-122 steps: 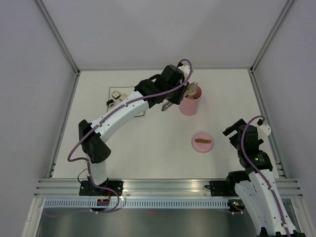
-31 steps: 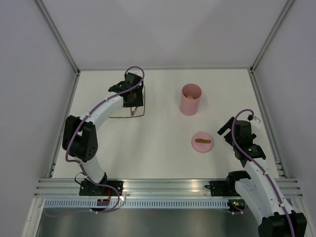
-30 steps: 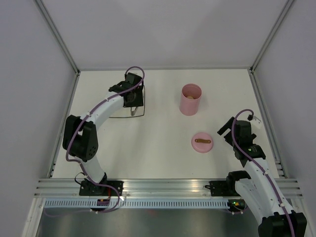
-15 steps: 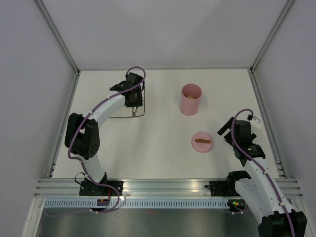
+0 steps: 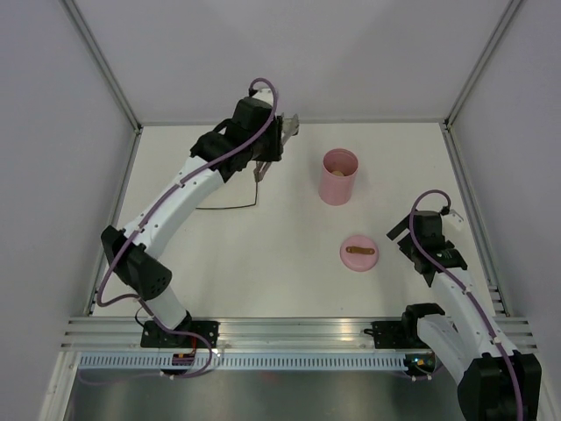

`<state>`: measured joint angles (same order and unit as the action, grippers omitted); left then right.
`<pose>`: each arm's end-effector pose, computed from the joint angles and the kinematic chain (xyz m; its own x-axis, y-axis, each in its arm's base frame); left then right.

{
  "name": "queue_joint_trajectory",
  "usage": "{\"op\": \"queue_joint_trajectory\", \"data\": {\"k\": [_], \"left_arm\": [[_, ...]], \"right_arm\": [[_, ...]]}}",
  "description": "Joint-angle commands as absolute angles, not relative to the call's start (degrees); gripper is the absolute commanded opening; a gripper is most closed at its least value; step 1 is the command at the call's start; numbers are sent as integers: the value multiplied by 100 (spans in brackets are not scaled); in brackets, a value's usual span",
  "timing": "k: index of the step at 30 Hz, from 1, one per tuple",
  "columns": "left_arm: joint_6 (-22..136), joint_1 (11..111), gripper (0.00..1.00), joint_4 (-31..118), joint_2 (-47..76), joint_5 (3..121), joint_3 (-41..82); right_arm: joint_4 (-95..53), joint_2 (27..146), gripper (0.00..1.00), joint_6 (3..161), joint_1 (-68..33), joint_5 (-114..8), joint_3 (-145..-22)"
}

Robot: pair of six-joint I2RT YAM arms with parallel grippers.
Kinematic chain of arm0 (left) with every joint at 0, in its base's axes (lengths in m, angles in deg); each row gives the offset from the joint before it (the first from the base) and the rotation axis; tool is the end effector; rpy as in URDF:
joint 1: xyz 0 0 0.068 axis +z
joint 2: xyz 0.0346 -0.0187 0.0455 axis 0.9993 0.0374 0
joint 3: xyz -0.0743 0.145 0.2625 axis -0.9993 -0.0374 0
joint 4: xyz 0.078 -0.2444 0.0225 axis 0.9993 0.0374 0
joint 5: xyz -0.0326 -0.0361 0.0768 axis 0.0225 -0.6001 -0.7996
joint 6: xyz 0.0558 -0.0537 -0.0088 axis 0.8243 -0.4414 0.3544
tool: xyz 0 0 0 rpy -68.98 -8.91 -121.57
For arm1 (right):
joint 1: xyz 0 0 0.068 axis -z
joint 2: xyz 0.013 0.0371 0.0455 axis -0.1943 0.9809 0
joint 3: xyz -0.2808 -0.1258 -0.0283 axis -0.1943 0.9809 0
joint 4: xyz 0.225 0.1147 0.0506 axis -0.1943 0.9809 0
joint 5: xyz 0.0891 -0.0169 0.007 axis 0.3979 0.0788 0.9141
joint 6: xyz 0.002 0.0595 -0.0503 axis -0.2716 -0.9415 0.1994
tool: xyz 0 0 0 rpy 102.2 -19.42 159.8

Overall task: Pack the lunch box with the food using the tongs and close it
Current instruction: Place the fake food in the packing box.

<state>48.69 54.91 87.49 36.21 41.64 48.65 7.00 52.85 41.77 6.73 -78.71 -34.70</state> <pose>0.3447 -0.2068 0.4018 -0.6199 0.0107 -0.7846 0.1955 0.9705 -0.1411 0.1541 -0.0089 0.2041 -0.4199 0.6635 -0.6192 0.6387 0.7008 0.3178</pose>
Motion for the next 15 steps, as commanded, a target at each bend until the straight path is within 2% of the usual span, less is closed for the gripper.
{"op": "queue_joint_trajectory", "data": {"k": [1,7,15], "left_arm": [[5354,4806,28,8849,3269,4073,5667],[5416,4040,29,8849,3480,4231,6151],[5293,3829,29,8805,3744,4539,5827]], "right_arm": [[608,5286,98,4019,716,-7831,-3742],[757,4978,98,3975,725,-7787,-3637],[1012,4459,98,3975,725,-7910,-3523]]}}
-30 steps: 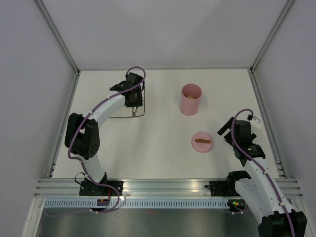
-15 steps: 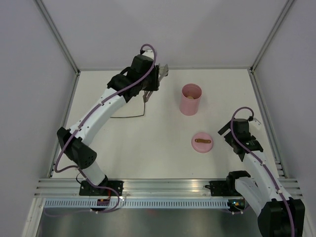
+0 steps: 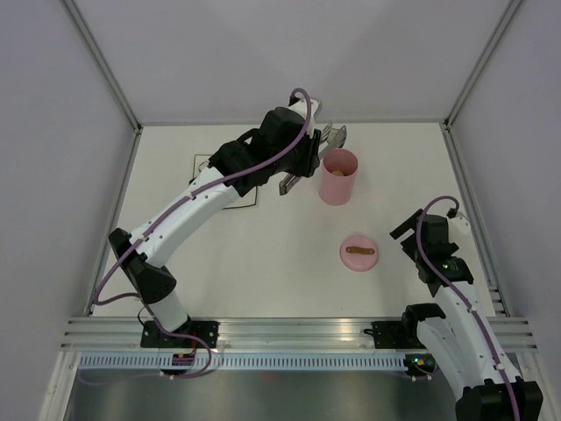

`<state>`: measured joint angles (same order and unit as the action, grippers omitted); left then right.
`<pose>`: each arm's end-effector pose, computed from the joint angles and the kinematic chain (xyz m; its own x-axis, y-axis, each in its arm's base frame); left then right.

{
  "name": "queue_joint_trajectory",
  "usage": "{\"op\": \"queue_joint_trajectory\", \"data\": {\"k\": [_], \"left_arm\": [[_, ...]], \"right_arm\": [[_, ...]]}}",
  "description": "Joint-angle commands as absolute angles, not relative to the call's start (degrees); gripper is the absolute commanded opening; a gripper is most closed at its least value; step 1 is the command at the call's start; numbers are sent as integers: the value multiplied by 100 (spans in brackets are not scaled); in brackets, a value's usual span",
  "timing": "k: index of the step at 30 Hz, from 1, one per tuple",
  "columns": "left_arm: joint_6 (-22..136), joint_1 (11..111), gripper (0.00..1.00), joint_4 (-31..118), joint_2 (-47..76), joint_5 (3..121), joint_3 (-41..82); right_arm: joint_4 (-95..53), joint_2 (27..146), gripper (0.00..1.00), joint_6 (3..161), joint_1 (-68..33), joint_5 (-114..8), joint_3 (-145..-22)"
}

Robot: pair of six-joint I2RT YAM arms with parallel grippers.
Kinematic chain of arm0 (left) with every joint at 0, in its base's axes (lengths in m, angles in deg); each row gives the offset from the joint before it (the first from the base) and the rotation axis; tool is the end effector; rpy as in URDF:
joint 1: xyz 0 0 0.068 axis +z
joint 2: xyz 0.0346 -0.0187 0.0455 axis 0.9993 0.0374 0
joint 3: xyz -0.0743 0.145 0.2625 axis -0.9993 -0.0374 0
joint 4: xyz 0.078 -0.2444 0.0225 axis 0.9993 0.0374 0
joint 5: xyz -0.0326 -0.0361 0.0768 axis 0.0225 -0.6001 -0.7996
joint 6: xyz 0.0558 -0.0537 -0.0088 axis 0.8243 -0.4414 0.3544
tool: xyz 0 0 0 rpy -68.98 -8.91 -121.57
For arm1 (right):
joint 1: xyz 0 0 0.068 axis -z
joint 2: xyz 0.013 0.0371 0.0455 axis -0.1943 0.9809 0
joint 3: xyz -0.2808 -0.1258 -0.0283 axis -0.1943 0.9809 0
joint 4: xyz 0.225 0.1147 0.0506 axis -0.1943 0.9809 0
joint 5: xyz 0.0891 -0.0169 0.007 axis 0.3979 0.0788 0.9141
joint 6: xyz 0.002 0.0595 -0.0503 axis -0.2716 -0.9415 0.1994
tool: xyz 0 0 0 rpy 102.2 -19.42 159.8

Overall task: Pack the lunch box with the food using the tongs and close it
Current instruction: Place the fake food in the packing box.

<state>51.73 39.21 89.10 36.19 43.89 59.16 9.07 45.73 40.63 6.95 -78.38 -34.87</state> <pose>0.2704 -0.2900 0.4615 -0.4917 0.1333 -0.8605 0.5212 0.8367 -0.1682 0.1388 -0.0102 0.2172 -0.3505 0.6842 -0.6395 0.6140 0.6835 0.3948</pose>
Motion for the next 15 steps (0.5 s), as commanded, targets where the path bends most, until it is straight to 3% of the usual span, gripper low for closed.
{"op": "queue_joint_trajectory", "data": {"k": [1,11,15], "left_arm": [[5284,3802,29,8779,3779,4565,5783],[5425,3741,29,8576,4306,4443,5642],[5451,3741,34,8559,4412,4460,5563]], "right_arm": [[995,4442,98,3975,725,-7901,-3514],[960,4644,98,4028,725,-7866,-3558],[942,4609,98,3975,725,-7840,-3479]]}}
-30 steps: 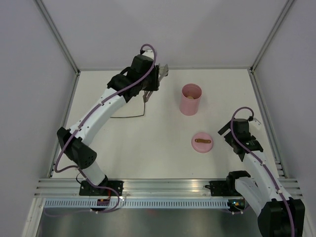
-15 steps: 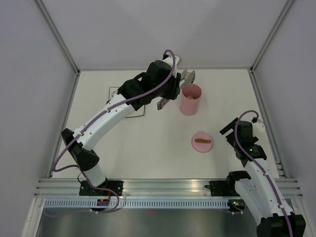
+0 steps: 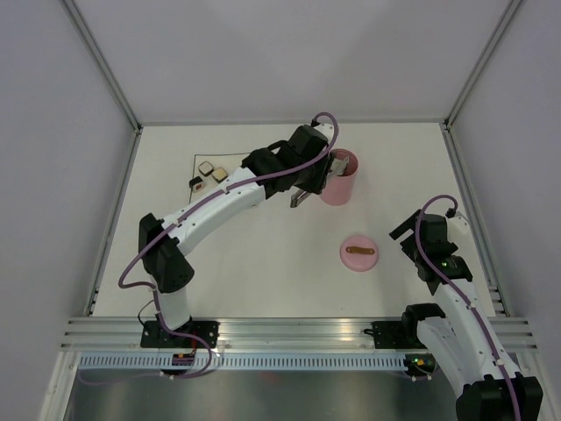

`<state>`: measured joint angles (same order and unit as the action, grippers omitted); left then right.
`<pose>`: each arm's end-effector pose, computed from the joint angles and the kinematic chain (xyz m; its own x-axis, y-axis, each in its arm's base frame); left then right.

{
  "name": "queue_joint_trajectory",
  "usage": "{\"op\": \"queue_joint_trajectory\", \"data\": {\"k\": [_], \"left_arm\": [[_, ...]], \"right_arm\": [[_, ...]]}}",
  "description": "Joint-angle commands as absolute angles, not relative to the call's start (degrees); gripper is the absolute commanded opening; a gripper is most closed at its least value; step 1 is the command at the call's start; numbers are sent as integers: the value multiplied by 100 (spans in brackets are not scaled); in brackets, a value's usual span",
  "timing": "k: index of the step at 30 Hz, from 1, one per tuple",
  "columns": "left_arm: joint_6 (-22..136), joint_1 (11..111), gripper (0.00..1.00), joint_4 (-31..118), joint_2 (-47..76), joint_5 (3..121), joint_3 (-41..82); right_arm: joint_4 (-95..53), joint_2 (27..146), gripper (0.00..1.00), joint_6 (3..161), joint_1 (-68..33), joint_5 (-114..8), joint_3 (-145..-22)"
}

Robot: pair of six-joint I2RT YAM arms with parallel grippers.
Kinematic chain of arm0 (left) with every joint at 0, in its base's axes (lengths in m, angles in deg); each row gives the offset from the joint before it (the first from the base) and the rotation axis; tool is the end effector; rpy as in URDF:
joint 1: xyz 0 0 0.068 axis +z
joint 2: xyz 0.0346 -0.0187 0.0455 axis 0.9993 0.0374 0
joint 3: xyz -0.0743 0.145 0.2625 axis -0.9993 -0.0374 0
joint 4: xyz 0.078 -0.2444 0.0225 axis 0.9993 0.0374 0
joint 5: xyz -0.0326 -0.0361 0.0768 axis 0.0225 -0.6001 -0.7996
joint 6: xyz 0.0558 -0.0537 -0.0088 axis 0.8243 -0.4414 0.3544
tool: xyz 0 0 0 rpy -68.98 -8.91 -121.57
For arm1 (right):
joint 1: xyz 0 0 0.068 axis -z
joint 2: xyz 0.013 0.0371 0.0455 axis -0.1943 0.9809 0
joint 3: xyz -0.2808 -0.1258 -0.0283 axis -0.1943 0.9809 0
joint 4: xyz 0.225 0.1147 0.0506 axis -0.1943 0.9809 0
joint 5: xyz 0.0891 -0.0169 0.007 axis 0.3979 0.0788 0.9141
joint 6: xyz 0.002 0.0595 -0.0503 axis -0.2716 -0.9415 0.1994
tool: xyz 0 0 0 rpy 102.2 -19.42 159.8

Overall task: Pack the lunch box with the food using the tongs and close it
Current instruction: Place the fake food in the packing box.

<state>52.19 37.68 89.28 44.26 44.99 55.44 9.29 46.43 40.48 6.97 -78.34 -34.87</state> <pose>0.2900 -0.3319 0.3825 -0.5953 0.2856 -0.7510 0.5408 0.8337 -0.1116 0.1397 -0.0102 0.2154 -0.3592 0.6855 -0.6333 0.6211 0.6821 0.3861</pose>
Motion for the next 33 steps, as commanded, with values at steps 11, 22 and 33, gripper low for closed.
{"op": "queue_joint_trajectory", "data": {"k": [11,22,33], "left_arm": [[5530,3741,47,8409,4553,4372,5686],[5671,3758,62,8427,4247,3942,5817],[5312,4864,63,8470,2462,2833,4591]], "right_arm": [[881,4635,98,3949,725,-7787,-3452],[916,4573,98,3958,725,-7769,-3435],[363,4723,98,4028,734,-7444,-3224]]}}
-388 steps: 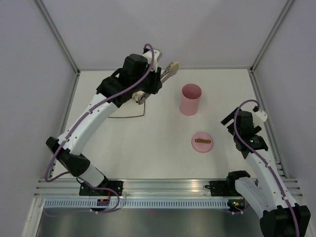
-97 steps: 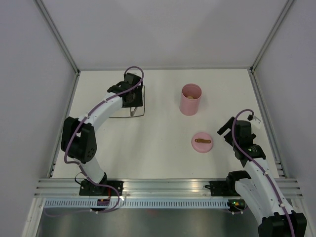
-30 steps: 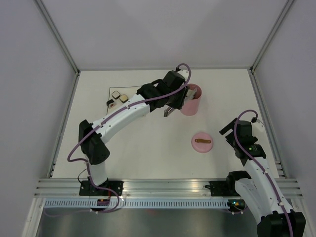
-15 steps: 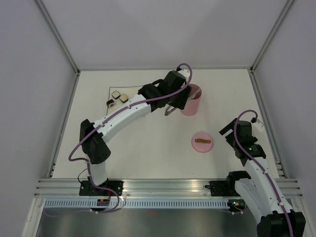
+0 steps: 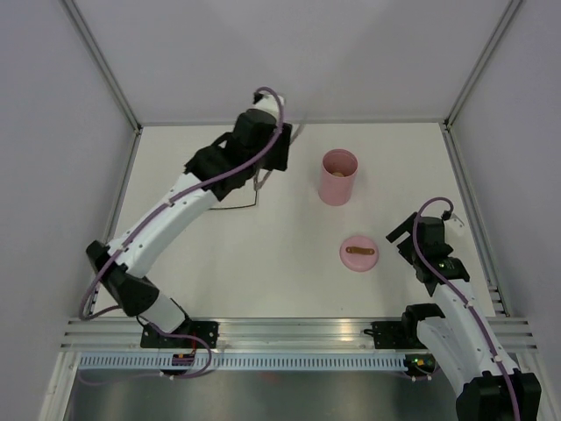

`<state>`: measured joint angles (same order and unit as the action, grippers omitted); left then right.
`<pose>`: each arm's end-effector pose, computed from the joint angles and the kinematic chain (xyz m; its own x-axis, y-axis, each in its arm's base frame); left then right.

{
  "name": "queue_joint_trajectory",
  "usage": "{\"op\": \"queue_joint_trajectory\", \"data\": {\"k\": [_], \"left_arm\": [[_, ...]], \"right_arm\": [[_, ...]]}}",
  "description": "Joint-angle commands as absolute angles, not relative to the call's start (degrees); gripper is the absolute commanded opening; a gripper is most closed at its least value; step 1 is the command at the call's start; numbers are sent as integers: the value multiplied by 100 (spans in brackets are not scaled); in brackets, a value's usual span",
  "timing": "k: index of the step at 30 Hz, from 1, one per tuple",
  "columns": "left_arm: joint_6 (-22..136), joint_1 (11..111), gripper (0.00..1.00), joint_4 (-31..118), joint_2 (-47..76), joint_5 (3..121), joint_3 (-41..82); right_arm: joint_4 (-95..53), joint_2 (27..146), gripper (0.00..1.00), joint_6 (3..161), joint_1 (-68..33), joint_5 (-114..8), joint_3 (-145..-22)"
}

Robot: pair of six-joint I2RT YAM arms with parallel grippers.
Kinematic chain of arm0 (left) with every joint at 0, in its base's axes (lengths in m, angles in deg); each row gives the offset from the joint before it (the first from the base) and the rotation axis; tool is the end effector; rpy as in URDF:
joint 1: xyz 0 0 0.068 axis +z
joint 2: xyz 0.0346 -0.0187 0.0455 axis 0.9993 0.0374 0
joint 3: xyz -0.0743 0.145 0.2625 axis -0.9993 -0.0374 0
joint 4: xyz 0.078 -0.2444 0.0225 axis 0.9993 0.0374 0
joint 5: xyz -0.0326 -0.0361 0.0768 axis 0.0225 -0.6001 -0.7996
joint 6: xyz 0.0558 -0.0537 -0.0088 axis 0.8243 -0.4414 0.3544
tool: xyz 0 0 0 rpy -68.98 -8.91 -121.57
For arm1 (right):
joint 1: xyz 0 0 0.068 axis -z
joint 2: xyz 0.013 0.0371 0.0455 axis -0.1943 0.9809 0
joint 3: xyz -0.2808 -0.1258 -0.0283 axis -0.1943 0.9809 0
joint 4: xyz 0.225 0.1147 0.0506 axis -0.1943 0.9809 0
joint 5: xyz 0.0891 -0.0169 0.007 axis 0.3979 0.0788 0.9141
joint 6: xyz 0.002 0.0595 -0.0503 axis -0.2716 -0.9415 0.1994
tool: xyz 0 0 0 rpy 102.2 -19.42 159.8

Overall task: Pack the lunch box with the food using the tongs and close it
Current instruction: Place the fake food in the packing box, then pick up the fake food from the plate.

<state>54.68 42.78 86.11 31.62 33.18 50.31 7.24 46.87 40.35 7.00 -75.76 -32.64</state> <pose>0.2822 -0.2498 0.4457 -0.4540 0.1430 -0.8795 0.3509 0.9360 -0.0289 0.1403 -0.0073 0.2039 -0.3875 0.6946 -0.6061 0.6057 0.6875 0.4007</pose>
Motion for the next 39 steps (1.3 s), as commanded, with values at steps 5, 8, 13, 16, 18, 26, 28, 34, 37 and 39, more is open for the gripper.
{"op": "queue_joint_trajectory", "data": {"k": [5,8,13,16,18,26,28,34,37,39], "left_arm": [[4757,5901,62,8550,1707,2949,3447],[4555,6156,62,8594,1460,2808,2894],[4265,6544,63,8585,1037,2913,2066],[4265,6886,62,8585,1028,3106,1679],[4291,6966,62,8576,1028,3124,1459],[4484,7564,62,8348,1247,3326,1159],[4511,7625,62,8251,1336,3440,1186],[4607,7625,62,7979,1652,3800,1212],[4634,7625,62,7935,1854,3792,1291],[4643,7626,62,7935,1977,3634,1335]], "right_arm": [[-226,4758,98,4326,725,-7190,-3162],[-630,5029,98,4581,725,-6945,-3241],[-553,5487,98,4810,716,-6890,-3672],[-377,5435,98,4732,716,-6952,-3664],[-332,5330,98,4661,725,-7004,-3514],[-315,5004,98,4494,725,-7031,-3285],[-297,5126,98,4546,725,-7083,-3355],[-253,5329,98,4679,725,-7137,-3532],[-262,5303,98,4661,725,-7163,-3514],[-244,5294,98,4661,725,-7189,-3496]]}}
